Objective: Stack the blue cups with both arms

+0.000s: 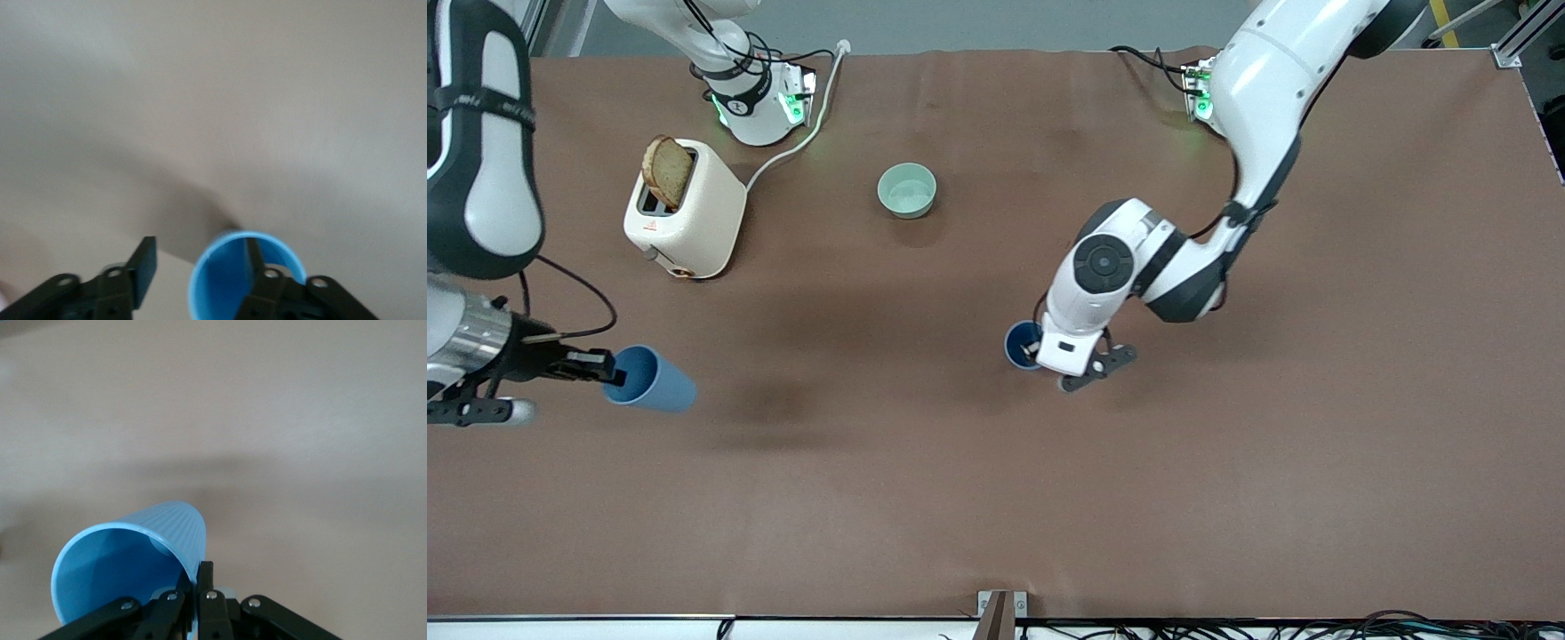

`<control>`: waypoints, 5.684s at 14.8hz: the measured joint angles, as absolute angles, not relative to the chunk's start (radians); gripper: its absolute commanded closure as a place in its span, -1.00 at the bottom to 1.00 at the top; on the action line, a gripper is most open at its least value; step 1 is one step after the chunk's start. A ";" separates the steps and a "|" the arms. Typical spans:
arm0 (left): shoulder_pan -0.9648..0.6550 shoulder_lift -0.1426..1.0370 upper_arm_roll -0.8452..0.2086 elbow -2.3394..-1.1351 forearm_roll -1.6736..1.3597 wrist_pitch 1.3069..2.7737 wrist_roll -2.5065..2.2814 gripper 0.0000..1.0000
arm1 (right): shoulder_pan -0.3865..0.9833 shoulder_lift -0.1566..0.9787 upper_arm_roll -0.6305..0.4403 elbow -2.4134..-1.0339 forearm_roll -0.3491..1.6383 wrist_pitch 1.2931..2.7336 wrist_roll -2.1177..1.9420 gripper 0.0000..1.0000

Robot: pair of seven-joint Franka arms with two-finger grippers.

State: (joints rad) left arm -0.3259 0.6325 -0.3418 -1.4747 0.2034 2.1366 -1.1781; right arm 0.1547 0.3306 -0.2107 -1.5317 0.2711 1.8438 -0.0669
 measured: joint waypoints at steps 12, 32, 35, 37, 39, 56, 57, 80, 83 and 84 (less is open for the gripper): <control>0.036 0.137 -0.326 -1.406 0.156 1.615 -0.460 -1.00 | 0.223 0.297 0.255 -1.534 0.113 1.919 0.623 0.99; -0.051 -0.039 -0.068 -1.571 0.039 1.571 -0.177 -1.00 | 0.415 0.527 0.362 -1.537 -0.060 2.194 1.066 0.99; -0.051 -0.018 -0.069 -1.552 0.039 1.575 -0.177 -1.00 | 0.427 0.540 0.371 -1.534 -0.060 2.207 1.088 0.97; -0.051 -0.012 -0.068 -1.545 0.039 1.575 -0.177 -1.00 | 0.427 0.543 0.375 -1.531 -0.060 2.209 1.089 0.96; -0.051 -0.007 -0.068 -1.544 0.039 1.575 -0.177 -1.00 | 0.427 0.553 0.375 -1.531 -0.060 2.241 1.089 0.96; -0.052 0.016 -0.080 -1.526 0.039 1.610 -0.176 -1.00 | 0.440 0.616 0.376 -1.524 -0.168 2.290 1.089 -0.67; -0.052 0.016 -0.083 -1.526 0.039 1.609 -0.176 -1.00 | 0.436 0.614 0.375 -1.516 -0.169 2.292 1.089 -0.77; -0.051 0.015 -0.085 -1.518 0.039 1.580 -0.176 -1.00 | 0.020 0.031 -0.010 -1.513 -0.026 1.627 0.197 -1.00; -0.051 0.016 -0.085 -1.519 0.039 1.580 -0.176 -1.00 | -0.040 -0.003 -0.019 -1.513 -0.023 1.552 0.096 -1.00; -0.051 0.016 -0.085 -1.519 0.039 1.580 -0.176 -1.00 | -0.049 -0.010 -0.022 -1.508 -0.023 1.524 0.076 -1.00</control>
State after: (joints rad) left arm -0.0511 0.0161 -0.0851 -1.5188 0.0390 1.5800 -0.1761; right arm -0.0486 -0.0101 -0.0215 -1.5076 -0.0232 1.5243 0.0761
